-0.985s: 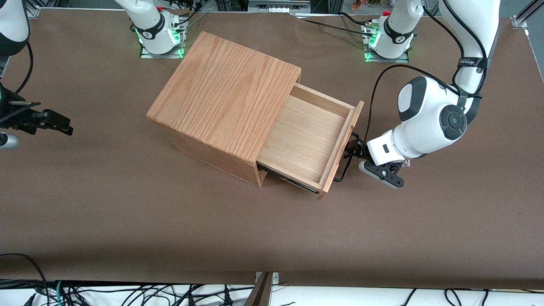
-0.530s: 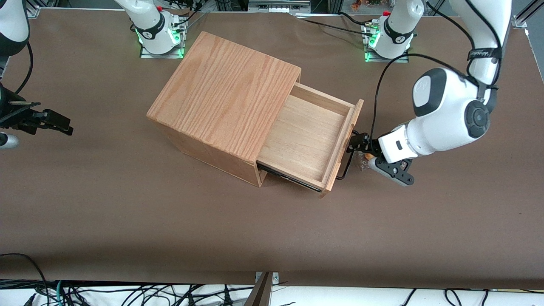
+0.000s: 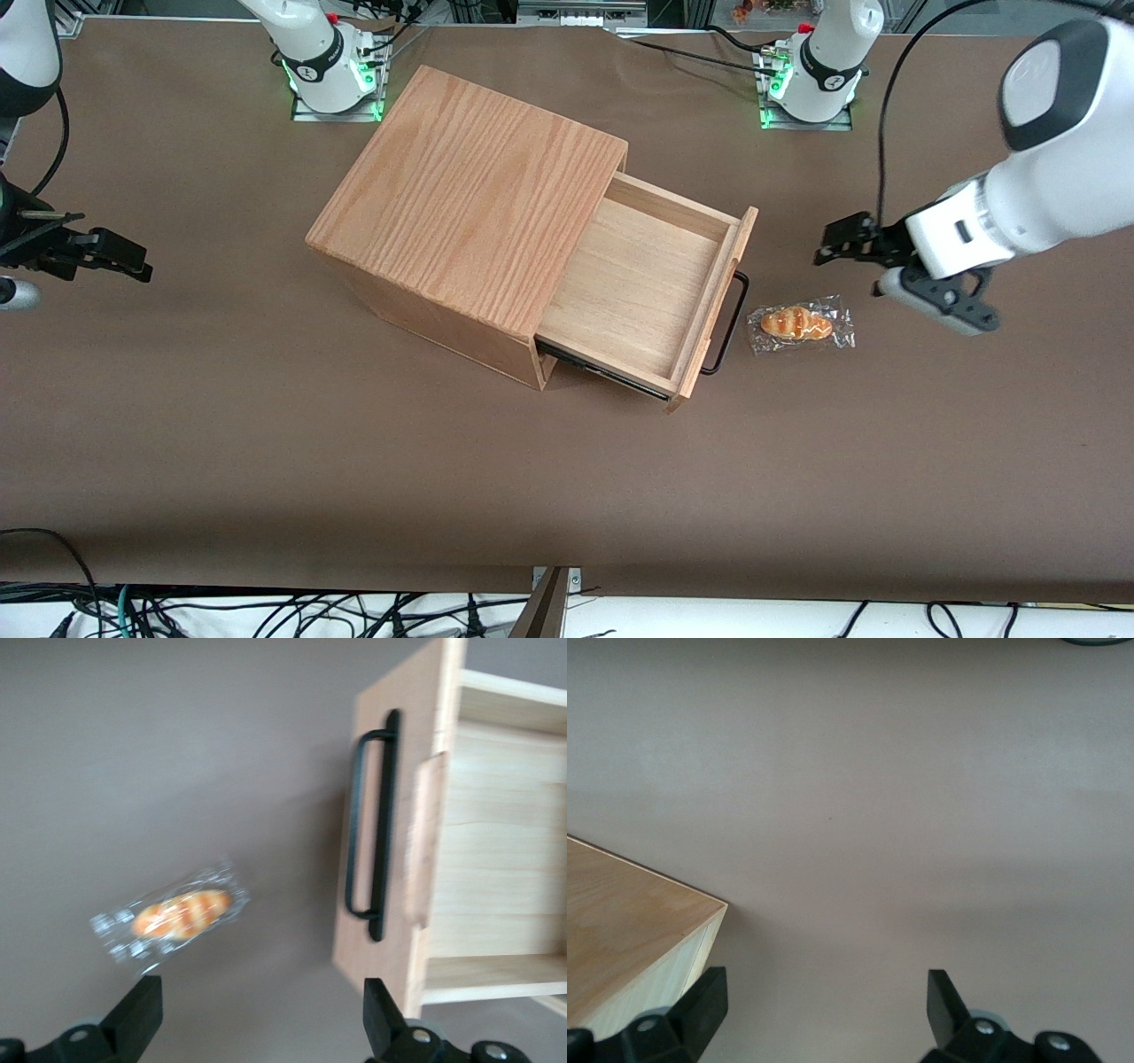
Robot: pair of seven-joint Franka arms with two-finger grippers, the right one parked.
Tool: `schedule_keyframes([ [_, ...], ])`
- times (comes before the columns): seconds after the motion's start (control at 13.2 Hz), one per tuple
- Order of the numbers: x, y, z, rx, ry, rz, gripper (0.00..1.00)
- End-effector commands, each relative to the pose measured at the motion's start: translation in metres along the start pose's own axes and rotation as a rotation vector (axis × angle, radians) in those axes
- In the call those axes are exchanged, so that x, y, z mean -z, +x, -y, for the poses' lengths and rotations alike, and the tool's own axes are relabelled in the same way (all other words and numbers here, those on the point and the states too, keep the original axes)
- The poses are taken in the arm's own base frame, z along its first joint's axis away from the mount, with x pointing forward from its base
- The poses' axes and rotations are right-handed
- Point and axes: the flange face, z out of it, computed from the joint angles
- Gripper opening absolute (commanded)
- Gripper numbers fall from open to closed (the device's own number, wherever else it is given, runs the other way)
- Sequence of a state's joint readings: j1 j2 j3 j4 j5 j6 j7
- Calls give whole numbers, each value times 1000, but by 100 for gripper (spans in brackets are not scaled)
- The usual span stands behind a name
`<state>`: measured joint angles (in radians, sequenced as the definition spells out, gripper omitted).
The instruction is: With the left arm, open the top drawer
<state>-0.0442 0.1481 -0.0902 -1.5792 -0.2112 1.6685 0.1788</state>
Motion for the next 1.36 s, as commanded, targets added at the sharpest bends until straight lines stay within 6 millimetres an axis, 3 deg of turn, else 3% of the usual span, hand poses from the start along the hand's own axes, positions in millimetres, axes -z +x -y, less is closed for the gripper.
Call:
schedule_keyframes([
  [0.0,21,-18,1,80,154,8,100],
  [0.23,46,-28,13,129,274,-28,100],
  [0.38,60,-35,28,257,213,-76,100],
  [0.76,81,-50,24,288,270,-104,100],
  [1.29,79,-55,23,289,271,-96,100],
])
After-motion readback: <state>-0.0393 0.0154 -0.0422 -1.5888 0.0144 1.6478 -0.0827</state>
